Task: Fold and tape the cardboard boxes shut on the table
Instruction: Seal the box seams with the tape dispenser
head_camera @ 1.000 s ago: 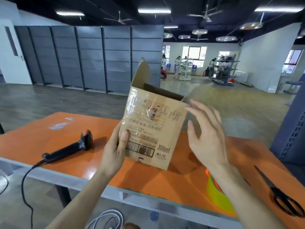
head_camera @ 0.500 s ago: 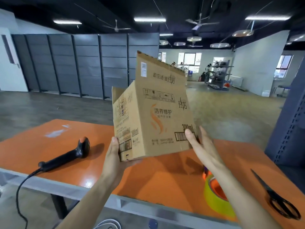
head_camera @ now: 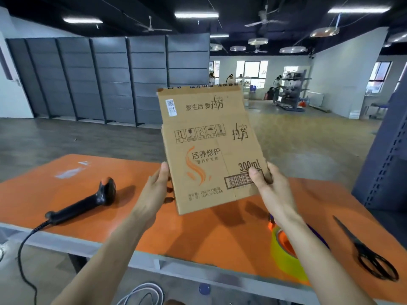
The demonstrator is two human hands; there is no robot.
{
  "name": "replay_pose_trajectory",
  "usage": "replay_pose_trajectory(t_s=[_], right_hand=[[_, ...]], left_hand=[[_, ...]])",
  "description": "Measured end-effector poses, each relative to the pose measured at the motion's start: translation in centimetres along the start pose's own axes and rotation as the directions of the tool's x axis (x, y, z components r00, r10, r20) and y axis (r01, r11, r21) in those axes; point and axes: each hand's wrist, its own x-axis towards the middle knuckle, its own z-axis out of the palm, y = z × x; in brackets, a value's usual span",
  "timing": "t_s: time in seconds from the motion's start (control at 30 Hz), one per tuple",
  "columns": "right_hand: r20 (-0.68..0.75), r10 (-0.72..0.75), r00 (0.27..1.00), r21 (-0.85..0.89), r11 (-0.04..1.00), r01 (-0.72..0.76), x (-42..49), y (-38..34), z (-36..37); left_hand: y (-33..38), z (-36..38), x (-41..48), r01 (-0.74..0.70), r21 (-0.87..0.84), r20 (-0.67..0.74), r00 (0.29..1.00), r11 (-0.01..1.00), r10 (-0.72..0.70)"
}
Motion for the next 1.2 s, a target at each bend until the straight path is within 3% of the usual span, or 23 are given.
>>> replay_pose_trajectory(t_s=[0.13,0.27,0.37,0.57,0.7,0.9,1.13,1.2], right_hand=[[-0.063,0.018,0.998,-0.011,1.0,-0.019,-0.1,0.0,0.5],[-0.093,0.021,0.995,-0.027,0.999,-0.024,-0.6,-0.4,0.9],[-0.118,0.017,0.993,-0.018,1.0,-0.019,-1.1,-0.9,0.9],[-0.108,-0.071,0.992,-0.032,0.997,0.068,-2.7,-2.3,1.9],[-0.137,-0.147,0.98,-0.044,0.989,0.142,-3.7,-3.2,2.6],[-0.038,-0.288,0.957,-0.169,0.945,0.278,-5.7,-3.7,3.8],[0.105,-0.368,0.924,-0.247,0.89,0.382,-7.2,-4.9,5.6],[0.159,-0.38,0.911,-0.194,0.893,0.406,-7.0,-5.3,6.6]], left_hand=[[1.9,0.6,-1.3,-0.088,-0.015,0.158,0.983,0.996,0.089],[1.5,1.4,-1.3,-0.189,-0.049,0.177,0.965,0.981,0.195],[1.1,1.9,-1.1,-0.249,-0.043,0.121,0.96,0.967,0.253],[0.6,0.9,0.4,-0.27,0.02,-0.141,0.952,0.963,0.27],[-0.2,0.7,0.3,-0.247,0.081,-0.098,0.962,0.966,0.255],[1.1,1.5,0.0,-0.124,0.228,-0.118,0.981,0.966,0.154],[5.7,3.3,-2.4,-0.313,0.246,0.058,0.949,0.917,0.309],[6.3,4.0,-2.2,-0.358,0.283,0.116,0.934,0.89,0.338]])
